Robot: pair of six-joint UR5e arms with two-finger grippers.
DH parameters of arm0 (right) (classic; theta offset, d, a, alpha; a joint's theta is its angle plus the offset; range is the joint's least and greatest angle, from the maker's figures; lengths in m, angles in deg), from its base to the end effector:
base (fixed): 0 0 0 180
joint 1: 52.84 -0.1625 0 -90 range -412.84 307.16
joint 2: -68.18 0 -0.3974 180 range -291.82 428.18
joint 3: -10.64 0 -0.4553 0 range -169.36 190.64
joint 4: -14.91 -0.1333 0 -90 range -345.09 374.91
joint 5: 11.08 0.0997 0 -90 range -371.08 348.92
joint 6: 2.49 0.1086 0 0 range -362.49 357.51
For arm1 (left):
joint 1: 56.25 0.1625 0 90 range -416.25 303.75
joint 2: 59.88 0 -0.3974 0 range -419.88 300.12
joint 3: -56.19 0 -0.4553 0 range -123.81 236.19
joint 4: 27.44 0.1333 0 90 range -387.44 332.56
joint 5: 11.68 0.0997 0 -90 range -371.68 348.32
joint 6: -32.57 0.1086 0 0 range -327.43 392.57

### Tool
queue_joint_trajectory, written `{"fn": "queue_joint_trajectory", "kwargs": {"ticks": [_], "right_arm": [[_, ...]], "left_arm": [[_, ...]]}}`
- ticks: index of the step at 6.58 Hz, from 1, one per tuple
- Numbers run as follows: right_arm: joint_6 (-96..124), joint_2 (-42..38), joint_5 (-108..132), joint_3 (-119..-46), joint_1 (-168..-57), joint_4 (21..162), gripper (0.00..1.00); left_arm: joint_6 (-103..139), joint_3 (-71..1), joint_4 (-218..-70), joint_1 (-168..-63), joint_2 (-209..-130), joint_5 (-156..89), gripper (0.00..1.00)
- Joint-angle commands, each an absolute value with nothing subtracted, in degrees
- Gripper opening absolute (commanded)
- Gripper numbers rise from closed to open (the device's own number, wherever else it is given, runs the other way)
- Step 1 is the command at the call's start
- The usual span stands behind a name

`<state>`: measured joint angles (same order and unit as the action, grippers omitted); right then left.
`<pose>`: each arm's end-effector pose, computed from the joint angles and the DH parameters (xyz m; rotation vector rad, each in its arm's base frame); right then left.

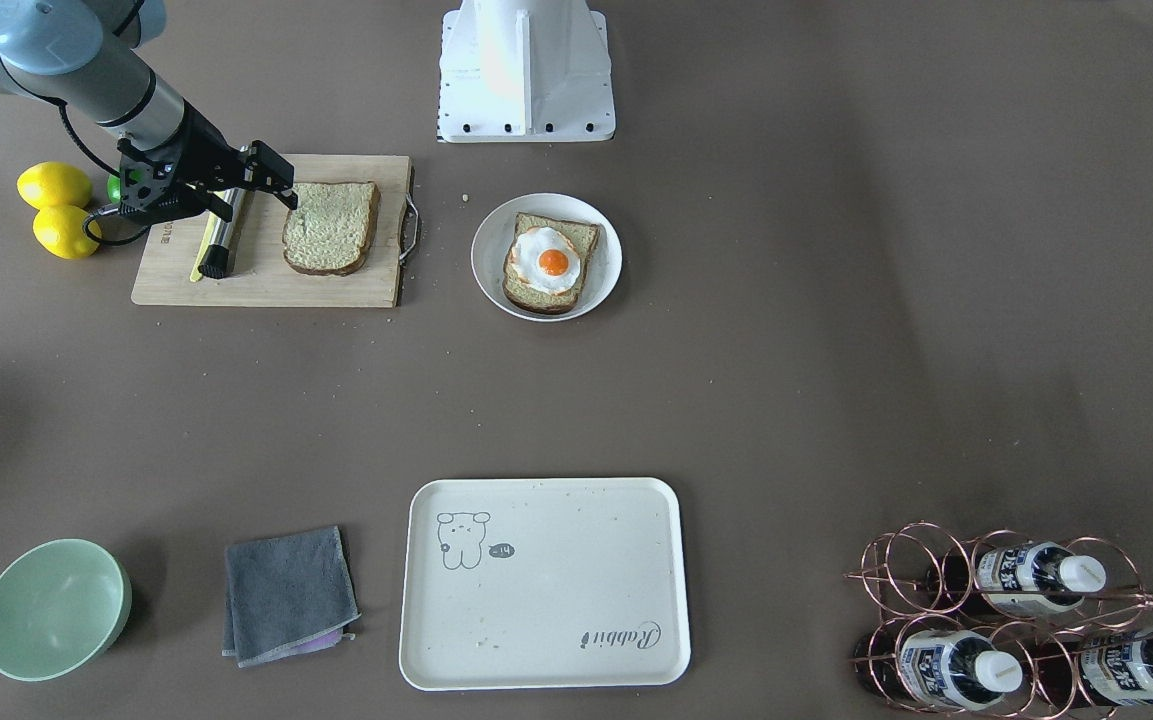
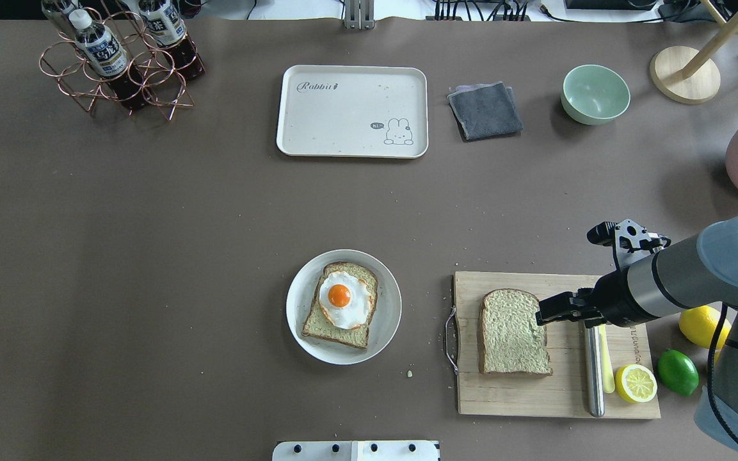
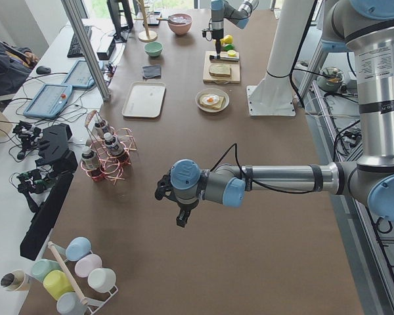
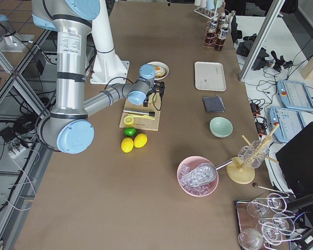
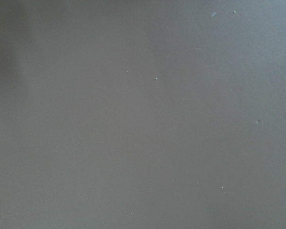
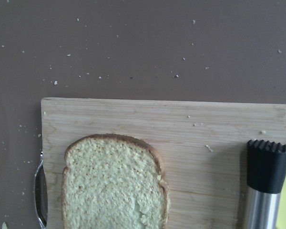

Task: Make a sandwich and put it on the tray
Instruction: 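Reach the right gripper to the bread slice on the cutting board and grasp it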

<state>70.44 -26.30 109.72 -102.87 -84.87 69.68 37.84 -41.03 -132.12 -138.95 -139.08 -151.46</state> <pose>-0.4109 -0.3487 0.3838 -0.0677 -1.0430 -0.0175 0.0125 -0.4937 0.6309 0.1666 0.8721 0.2890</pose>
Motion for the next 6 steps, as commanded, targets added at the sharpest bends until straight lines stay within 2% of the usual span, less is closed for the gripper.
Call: {"fn": "queue_joint_trajectory", "kwargs": {"ticks": [1, 6], "right_arm": [[71.43, -25.87, 108.2, -102.3, -83.35, 69.14, 0.92], [71.43, -25.69, 105.55, -100.81, -80.88, 69.05, 0.86]], "left_arm": [[37.85, -40.93, -132.12, -139.04, -139.07, -151.43, 0.98], [37.85, -41.2, -132.21, -139.22, -137.58, -151.6, 0.98]]}}
